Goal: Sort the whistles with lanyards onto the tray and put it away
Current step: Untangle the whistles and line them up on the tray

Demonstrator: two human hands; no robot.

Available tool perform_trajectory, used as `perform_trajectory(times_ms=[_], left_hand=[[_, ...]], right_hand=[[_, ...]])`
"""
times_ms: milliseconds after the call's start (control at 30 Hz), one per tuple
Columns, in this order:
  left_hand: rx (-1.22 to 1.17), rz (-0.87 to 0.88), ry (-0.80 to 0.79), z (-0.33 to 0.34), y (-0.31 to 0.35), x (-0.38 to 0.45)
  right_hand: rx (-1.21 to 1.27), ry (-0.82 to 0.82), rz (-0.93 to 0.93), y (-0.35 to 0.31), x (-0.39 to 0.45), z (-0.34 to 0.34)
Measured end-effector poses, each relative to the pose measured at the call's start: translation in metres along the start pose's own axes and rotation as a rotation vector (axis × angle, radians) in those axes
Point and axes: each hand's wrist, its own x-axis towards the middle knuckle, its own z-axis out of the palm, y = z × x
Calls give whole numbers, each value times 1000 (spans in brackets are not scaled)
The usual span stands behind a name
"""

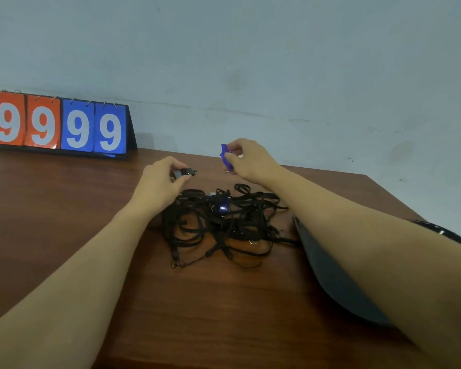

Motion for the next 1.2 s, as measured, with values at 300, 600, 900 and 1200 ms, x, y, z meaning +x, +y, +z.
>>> perform_trajectory(times_ms=[300,600,900,1200], left_hand=[[-19,171,-131,10,85,-4],[-225,198,-436,93,207,-3],[-240,117,-479,161,225,-11],[-105,243,-552,169,237,-23]], right_hand=[[459,22,79,7,-46,-74],[88,77,98,74,-98,-175],[-177,147,215,165,-136,-219],[-454,11,221,178,-138,-197]])
